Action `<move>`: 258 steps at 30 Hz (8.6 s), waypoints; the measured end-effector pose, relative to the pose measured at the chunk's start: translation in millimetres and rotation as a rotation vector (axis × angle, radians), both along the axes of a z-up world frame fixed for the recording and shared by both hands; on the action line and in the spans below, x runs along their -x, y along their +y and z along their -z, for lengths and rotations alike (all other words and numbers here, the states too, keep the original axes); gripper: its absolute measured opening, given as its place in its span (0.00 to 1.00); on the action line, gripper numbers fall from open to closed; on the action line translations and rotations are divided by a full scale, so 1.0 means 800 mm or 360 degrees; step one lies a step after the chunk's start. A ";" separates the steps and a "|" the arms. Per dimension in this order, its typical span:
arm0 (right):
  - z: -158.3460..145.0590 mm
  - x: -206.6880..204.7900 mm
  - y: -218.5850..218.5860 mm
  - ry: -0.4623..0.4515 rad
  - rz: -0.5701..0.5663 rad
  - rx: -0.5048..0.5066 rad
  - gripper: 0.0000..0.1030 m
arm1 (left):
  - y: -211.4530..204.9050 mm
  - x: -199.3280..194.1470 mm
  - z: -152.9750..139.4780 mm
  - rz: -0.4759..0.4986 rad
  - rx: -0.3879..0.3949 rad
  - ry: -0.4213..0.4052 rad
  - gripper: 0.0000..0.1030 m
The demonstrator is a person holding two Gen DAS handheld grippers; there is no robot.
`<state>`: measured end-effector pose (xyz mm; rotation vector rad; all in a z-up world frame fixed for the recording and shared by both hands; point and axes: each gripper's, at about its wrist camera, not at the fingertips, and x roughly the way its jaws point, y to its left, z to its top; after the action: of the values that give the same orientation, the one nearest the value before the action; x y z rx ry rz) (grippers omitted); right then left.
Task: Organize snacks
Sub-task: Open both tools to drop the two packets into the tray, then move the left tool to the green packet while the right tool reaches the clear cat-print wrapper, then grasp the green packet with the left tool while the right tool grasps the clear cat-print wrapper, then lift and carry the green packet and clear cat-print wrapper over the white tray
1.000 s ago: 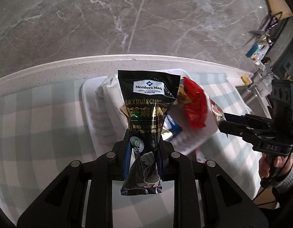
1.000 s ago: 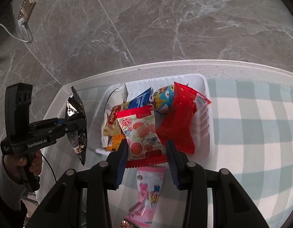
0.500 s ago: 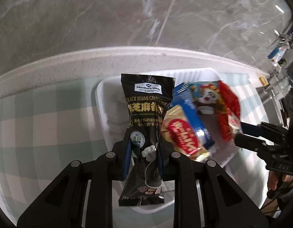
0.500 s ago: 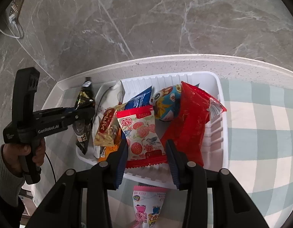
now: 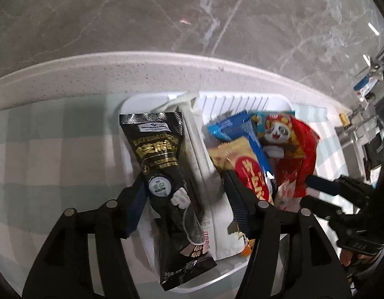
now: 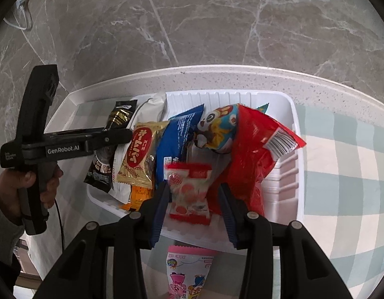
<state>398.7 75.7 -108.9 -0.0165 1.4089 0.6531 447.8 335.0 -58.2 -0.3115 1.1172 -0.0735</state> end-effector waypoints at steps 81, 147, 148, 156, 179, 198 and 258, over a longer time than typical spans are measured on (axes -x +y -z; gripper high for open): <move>-0.084 0.311 -0.146 -0.0055 -0.0364 0.0043 0.56 | -0.168 0.392 -0.031 0.0365 -0.0171 -0.0014 0.58; -0.090 0.310 -0.159 0.0001 -0.0428 -0.0097 0.27 | -0.190 0.371 -0.006 0.0478 -0.0182 -0.0014 0.26; -0.092 0.309 -0.160 0.0000 -0.0422 -0.0102 0.27 | -0.191 0.371 -0.007 0.0480 -0.0182 -0.0017 0.26; -0.098 0.296 -0.161 0.0004 -0.0377 -0.0144 0.27 | -0.191 0.368 -0.012 0.0486 -0.0170 -0.0043 0.26; -0.100 0.247 -0.158 0.0023 -0.0248 -0.0241 0.27 | -0.180 0.343 -0.034 0.0442 -0.0126 -0.0120 0.26; -0.100 0.199 -0.141 0.0007 -0.0190 -0.0287 0.27 | -0.165 0.310 -0.055 0.0380 -0.0092 -0.0184 0.26; -0.004 -0.061 0.013 -0.0001 -0.0080 -0.0315 0.30 | -0.069 0.014 -0.039 0.0155 -0.0112 -0.0213 0.27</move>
<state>447.2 86.0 -106.0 0.1047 1.3415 0.8320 436.7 279.9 -27.3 -0.1867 0.9997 -0.1391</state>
